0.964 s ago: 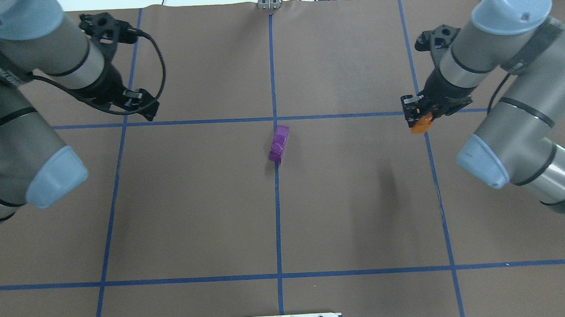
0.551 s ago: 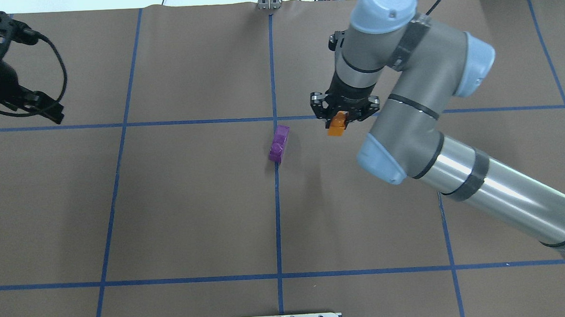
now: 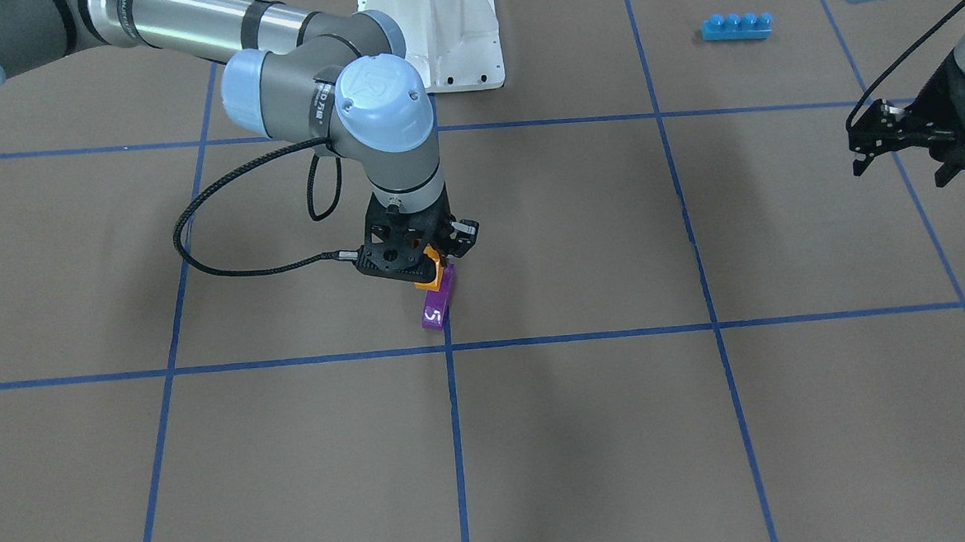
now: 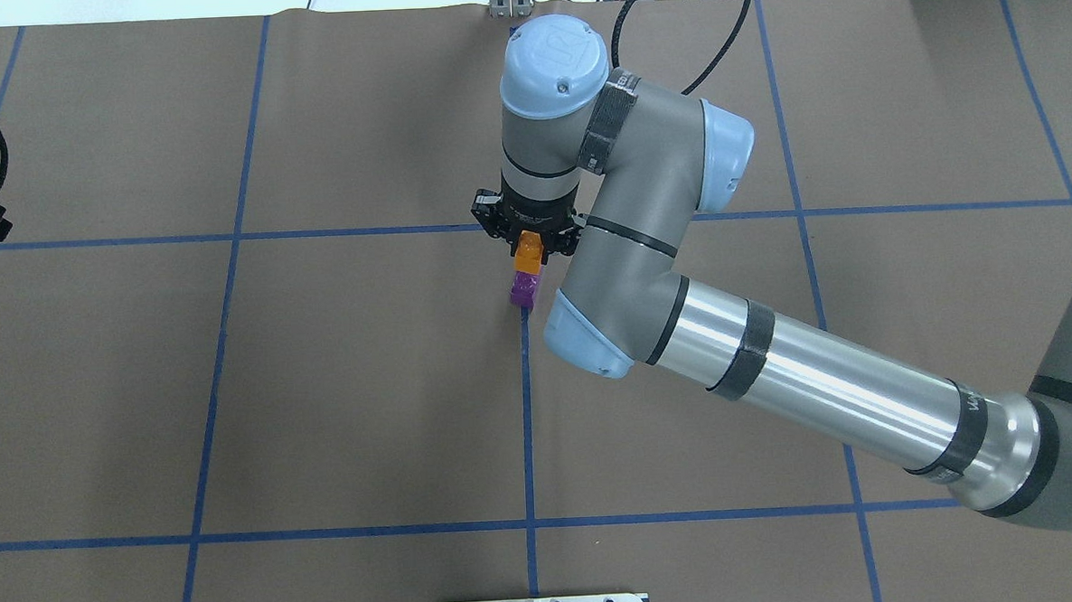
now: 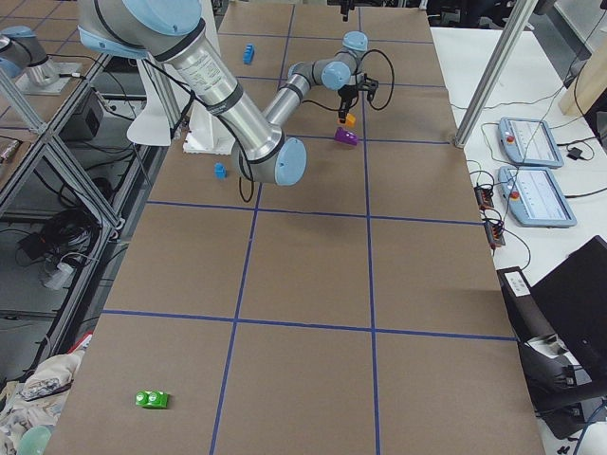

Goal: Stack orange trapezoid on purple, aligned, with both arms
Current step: 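Lower the orange trapezoid onto the purple block, aligning its edges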

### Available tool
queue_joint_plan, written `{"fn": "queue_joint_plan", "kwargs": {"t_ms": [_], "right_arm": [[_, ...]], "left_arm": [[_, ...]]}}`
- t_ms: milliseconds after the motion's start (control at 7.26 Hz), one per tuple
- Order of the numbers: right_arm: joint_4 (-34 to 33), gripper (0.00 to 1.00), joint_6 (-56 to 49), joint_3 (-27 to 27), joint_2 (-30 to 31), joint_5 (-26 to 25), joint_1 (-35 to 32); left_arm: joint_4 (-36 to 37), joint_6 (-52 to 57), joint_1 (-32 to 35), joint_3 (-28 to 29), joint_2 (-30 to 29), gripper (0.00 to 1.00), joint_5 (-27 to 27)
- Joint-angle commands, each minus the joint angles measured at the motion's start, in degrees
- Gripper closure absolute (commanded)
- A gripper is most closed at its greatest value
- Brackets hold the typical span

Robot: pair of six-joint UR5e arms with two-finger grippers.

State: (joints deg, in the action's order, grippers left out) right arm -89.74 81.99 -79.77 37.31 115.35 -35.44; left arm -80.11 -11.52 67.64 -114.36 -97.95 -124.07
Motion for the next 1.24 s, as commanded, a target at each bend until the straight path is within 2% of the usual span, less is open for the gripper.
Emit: {"fn": "queue_joint_plan", "kwargs": {"t_ms": [0,1101], "right_arm": [[1.5,1.0,1.2,1.7,-0.4,-1.4,1.0],[1.6,1.0,2.9,4.4,-0.6,-3.7,2.3]], "left_arm": [[0.0,0.2,0.2,-0.3,0.6,0.0,0.0],[0.0,0.5,0.7,-1.5,2.6,0.0,0.0]]}}
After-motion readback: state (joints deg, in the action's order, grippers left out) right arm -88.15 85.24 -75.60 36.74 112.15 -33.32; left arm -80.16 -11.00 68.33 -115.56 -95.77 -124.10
